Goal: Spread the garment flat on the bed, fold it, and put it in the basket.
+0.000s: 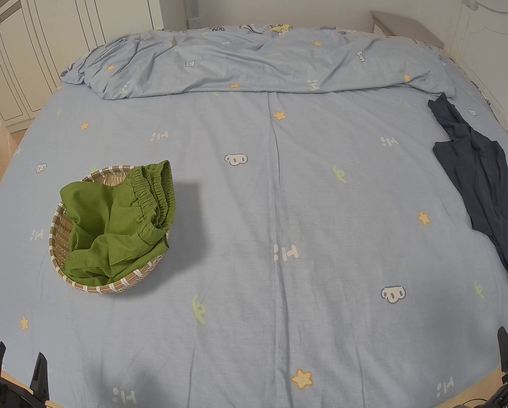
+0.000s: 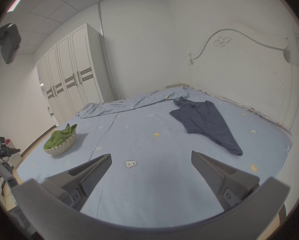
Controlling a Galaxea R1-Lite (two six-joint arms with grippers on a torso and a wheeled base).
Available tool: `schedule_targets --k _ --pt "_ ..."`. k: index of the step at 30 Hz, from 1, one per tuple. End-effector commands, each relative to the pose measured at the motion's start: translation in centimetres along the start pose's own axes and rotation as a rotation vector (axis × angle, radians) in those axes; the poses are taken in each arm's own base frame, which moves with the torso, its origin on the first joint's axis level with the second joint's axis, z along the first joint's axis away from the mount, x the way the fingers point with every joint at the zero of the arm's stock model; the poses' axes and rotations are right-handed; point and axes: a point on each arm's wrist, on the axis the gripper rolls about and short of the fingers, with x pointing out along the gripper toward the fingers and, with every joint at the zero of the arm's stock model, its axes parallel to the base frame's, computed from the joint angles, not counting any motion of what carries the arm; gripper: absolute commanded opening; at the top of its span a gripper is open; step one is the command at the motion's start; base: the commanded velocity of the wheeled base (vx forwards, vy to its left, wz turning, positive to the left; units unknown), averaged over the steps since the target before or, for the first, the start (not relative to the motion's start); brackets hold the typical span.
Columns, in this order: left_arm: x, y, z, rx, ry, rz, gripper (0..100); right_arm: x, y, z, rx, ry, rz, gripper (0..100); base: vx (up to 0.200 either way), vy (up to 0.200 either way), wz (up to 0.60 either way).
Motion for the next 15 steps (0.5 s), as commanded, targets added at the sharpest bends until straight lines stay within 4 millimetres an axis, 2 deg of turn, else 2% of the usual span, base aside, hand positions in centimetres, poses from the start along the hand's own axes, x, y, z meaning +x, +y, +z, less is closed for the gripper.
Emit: schedule_targets --k 1,3,15 --pt "0.21 0.00 -0.88 0.012 -0.032 -0.213 100 -0.40 0.20 -0.67 -0.021 -0.070 -0.120 100 0.000 0.000 0.00" --pt "-0.25 0.04 -1.04 0.004 -0.094 -0.191 100 -0.62 0.27 -0.79 -0.036 -0.095 -0.095 100 0.000 0.000 0.00" --pt "-0.25 0.03 -1.01 -0.006 -0.096 -0.187 100 -0.60 0.42 -1.29 -0.123 -0.033 -0.004 100 0.000 0.000 0.00"
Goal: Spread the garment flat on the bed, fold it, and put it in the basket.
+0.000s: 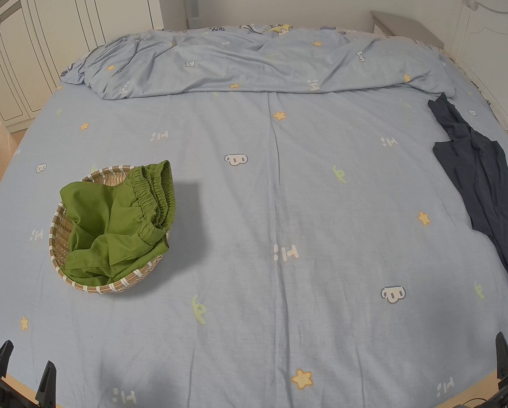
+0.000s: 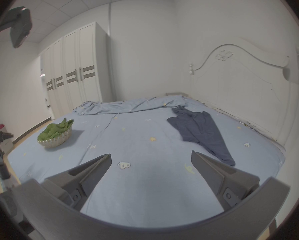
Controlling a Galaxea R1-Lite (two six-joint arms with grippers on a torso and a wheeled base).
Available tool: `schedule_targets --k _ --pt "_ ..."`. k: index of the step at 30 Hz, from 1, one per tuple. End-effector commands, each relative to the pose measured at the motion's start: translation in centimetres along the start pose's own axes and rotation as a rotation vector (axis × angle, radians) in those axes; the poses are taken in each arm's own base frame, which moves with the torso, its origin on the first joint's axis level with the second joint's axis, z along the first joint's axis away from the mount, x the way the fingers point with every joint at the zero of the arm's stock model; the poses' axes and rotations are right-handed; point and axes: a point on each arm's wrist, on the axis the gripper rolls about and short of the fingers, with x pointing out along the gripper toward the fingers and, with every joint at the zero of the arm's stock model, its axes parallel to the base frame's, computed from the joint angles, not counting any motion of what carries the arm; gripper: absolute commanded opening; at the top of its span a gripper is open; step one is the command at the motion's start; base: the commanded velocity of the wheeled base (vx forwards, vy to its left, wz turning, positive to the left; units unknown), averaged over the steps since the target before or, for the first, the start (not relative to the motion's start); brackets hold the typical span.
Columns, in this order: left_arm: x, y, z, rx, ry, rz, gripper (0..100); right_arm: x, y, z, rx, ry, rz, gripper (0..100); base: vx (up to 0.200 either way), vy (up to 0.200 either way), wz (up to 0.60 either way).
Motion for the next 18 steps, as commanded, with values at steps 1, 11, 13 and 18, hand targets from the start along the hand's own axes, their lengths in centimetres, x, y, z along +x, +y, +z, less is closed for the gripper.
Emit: schedule_targets --k 1,11,13,18 --pt "-0.03 0.00 -0.45 -0.007 -0.003 0.004 100 -0.05 0.05 -0.66 -0.018 0.015 0.021 100 0.000 0.000 0.00" --pt "-0.01 0.00 -0.48 -0.009 -0.003 0.004 100 -0.04 0.05 -0.62 -0.015 0.009 0.017 100 0.000 0.000 0.00" --pt "-0.01 0.00 -0.48 -0.007 -0.003 0.004 100 -0.04 0.05 -0.62 -0.015 0.009 0.018 100 0.000 0.000 0.00" --pt "-0.01 0.01 -0.48 -0.009 -0.003 0.005 100 -0.04 0.05 -0.62 -0.015 0.009 0.017 100 0.000 0.000 0.00"
